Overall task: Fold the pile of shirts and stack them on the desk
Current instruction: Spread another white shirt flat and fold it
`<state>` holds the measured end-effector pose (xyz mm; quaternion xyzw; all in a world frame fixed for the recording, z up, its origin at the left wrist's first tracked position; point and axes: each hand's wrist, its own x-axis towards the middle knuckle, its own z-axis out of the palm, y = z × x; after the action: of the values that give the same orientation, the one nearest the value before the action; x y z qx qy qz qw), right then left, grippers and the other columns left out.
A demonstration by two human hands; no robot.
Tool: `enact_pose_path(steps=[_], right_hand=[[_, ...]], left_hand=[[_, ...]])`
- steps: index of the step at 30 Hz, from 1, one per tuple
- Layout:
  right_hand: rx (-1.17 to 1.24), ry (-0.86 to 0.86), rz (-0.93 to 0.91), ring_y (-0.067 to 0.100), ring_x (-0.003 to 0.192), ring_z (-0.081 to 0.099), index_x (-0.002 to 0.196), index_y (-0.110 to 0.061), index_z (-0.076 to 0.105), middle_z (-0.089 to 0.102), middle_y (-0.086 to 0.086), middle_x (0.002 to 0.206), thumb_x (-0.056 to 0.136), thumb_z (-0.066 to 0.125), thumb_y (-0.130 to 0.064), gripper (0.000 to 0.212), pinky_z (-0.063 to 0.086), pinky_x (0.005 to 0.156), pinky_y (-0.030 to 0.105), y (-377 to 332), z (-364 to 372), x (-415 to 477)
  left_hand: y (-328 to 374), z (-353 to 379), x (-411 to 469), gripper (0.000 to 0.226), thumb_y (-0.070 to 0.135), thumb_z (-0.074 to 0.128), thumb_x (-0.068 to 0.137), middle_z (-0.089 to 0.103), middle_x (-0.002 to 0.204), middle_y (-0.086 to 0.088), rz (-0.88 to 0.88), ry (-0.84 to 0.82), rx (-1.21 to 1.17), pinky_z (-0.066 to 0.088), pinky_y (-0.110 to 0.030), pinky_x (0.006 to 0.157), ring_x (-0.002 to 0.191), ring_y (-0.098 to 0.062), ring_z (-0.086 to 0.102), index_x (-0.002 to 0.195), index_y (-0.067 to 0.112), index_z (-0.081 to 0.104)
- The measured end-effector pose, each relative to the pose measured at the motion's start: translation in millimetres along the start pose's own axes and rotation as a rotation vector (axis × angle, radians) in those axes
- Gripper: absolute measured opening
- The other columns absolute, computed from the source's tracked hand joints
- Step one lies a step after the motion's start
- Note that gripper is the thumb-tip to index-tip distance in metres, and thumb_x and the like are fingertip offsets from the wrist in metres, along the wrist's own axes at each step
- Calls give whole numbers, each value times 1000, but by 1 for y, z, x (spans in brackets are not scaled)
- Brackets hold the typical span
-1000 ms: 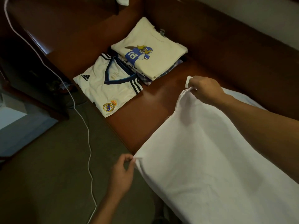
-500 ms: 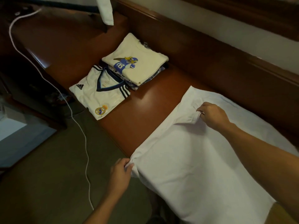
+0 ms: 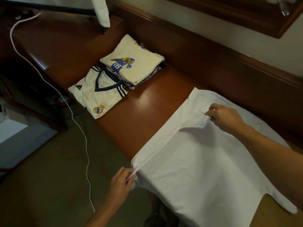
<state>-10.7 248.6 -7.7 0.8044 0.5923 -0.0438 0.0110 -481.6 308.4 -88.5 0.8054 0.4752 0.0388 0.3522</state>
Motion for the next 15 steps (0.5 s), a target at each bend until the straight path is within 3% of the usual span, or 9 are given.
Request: enact_pose_path(steps=[4,10,15], right_hand=[[7,-48,50,21,83,64,123,-20,73,66,4,105,96,68,-25,28,50,67,25,2,3,-5],[-11,76,106,23,66,61,114,-13,77,70,6,87,94,70,-20,22,34,57,21,6,-4,-18],[-24,-92,147,18,71,63,119,-21,74,71,2,93,98,63,-29,24,49,61,24,7,10,-37]], left_hand=[[-2,8,-2,16,21,69,95,51,98,23,33,-73,34,52,-19,77,88,0,58,105,32,65],[1,4,0,10,18,70,94,52,95,20,43,-23,38,51,-15,71,83,0,59,102,24,68],[-4,6,0,7,19,70,94,55,92,18,63,-92,56,48,-13,70,82,-1,59,98,24,68]])
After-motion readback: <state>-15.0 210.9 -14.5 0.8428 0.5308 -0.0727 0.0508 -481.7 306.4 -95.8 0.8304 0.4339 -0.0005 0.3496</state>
